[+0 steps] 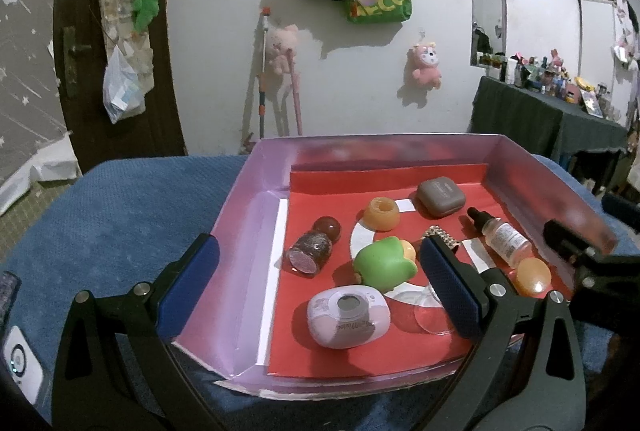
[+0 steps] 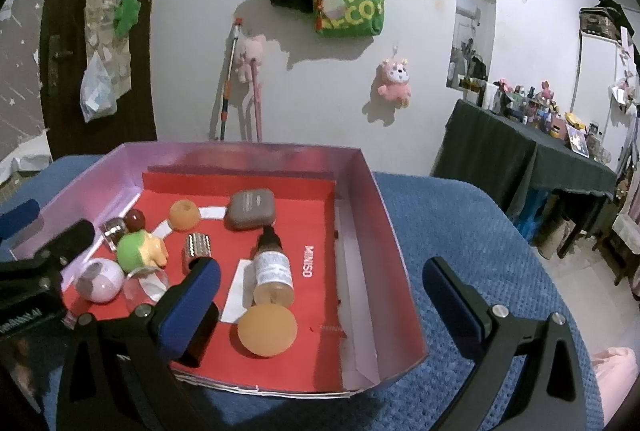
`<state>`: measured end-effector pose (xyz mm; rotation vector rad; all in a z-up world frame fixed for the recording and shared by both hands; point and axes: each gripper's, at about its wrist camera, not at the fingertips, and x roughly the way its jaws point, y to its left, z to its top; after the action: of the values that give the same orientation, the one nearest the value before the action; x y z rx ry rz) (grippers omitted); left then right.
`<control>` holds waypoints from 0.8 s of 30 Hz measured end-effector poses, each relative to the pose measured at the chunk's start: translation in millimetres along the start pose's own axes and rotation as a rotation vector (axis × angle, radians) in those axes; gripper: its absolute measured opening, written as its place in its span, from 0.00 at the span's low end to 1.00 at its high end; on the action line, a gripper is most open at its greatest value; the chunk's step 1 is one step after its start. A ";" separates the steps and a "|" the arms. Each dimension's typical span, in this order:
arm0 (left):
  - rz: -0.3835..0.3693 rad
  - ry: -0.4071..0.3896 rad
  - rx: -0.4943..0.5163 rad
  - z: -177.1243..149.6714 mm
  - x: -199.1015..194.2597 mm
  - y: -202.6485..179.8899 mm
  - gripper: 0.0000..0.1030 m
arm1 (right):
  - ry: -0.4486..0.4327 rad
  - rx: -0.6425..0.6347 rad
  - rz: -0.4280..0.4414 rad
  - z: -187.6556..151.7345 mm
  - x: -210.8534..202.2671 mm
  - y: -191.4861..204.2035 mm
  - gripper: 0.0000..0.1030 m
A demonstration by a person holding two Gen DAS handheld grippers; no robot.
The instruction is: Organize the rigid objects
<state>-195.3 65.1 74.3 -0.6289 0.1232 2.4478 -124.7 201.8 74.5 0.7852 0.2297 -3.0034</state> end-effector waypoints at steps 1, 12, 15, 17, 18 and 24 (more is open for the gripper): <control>0.000 0.002 0.001 0.3 -2.9 0.9 0.99 | 0.000 0.002 0.003 1.4 -2.8 -0.7 1.00; -0.035 0.128 0.000 -18.8 -48.8 1.2 0.99 | 0.071 0.019 0.051 -10.9 -65.8 -0.7 1.00; -0.048 0.211 -0.011 -32.8 -47.5 -1.1 0.99 | 0.157 -0.004 0.038 -28.6 -67.4 6.2 1.00; -0.044 0.259 0.007 -43.9 -45.9 -5.4 0.99 | 0.207 -0.002 0.048 -38.8 -64.8 8.0 1.00; -0.040 0.276 0.017 -48.4 -45.5 -6.8 0.99 | 0.226 0.003 0.054 -43.0 -64.1 8.1 1.00; -0.032 0.380 -0.003 -68.2 -40.5 -4.3 0.99 | 0.328 0.008 0.034 -65.0 -51.9 8.0 1.00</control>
<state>-136.2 31.4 33.1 -1.0821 0.2582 2.2721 -47.4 203.1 42.8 1.2662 0.2084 -2.8287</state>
